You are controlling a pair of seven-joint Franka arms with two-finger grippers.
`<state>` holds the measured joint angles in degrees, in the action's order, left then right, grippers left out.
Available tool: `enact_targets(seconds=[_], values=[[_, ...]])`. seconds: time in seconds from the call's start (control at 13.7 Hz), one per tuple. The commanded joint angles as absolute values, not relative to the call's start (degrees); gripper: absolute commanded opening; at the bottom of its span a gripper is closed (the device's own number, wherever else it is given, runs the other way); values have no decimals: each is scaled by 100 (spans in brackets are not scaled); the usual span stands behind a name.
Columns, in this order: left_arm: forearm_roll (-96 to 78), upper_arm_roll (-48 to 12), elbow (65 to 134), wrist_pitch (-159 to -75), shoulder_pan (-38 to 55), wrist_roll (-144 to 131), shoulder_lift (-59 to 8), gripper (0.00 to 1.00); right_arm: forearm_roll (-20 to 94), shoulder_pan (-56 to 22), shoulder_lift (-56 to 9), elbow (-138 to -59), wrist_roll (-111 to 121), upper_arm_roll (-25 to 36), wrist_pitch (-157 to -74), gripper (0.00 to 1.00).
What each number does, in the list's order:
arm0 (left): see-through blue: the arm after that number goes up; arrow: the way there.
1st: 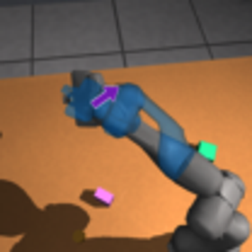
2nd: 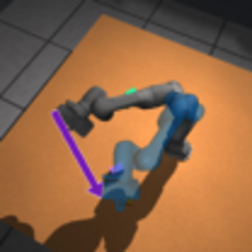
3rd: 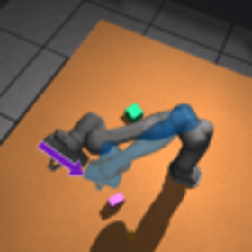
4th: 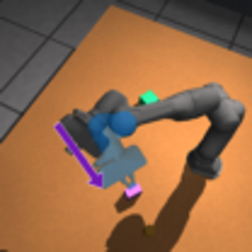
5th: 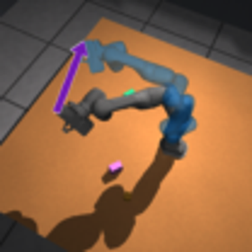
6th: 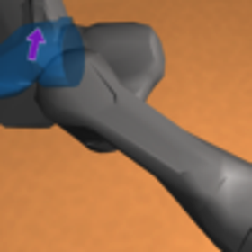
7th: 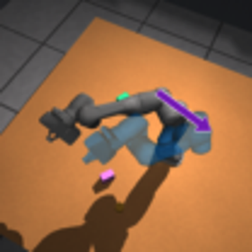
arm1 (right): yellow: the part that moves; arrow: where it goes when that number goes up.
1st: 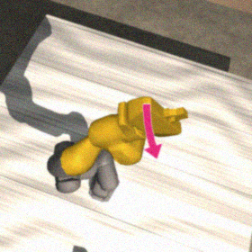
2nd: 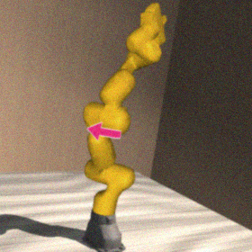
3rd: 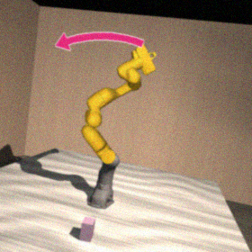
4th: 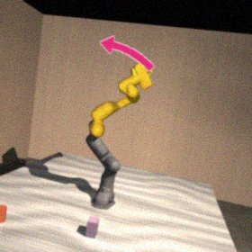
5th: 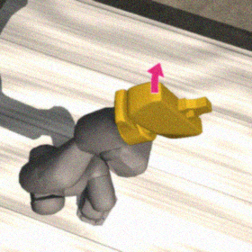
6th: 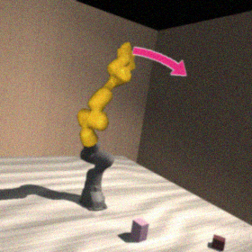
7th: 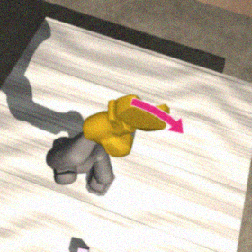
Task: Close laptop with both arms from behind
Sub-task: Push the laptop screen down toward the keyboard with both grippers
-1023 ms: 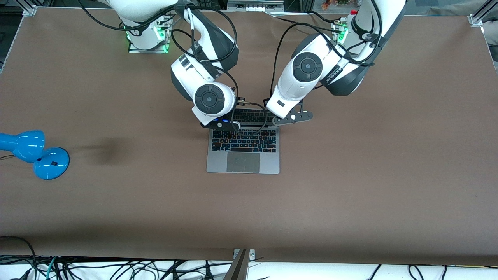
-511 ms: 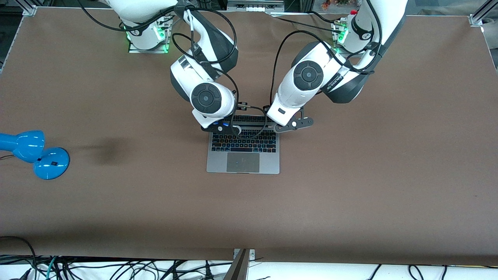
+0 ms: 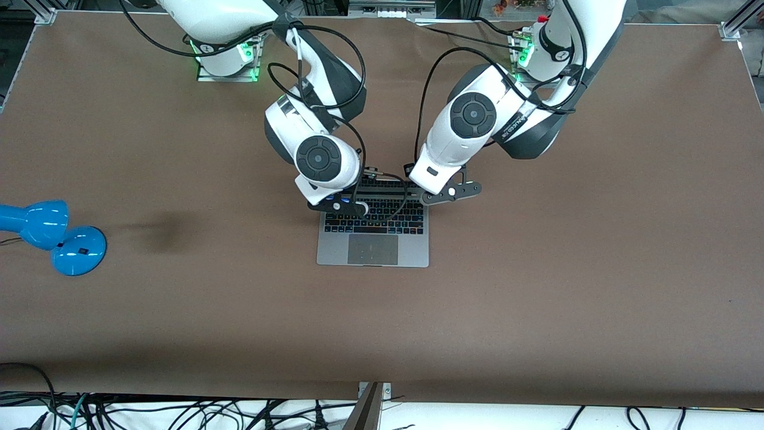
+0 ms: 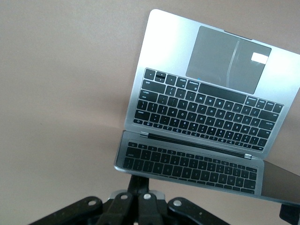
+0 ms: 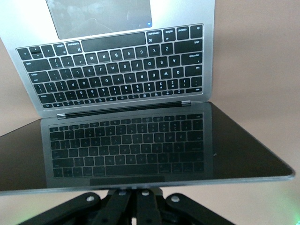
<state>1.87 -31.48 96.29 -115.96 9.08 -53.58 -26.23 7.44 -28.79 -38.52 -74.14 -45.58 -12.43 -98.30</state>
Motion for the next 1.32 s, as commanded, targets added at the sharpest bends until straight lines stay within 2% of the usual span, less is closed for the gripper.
enact_targets(seconds=[0.0, 0.37, 1.24], values=[[396, -3155, 9439, -11558, 932, -5476, -2716, 0, 659, -2883, -3814, -7427, -4553, -1248, -9870, 1], [395, -3129, 9308, -11558, 932, -5484, -2821, 0, 659, -2874, -3814, -7409, -4553, -1196, -10001, 1], [1177, -3129, 8447, -11558, 1028, -5968, -3849, 0, 440, -2874, -3990, -7409, -4272, -1029, -10642, 0]])
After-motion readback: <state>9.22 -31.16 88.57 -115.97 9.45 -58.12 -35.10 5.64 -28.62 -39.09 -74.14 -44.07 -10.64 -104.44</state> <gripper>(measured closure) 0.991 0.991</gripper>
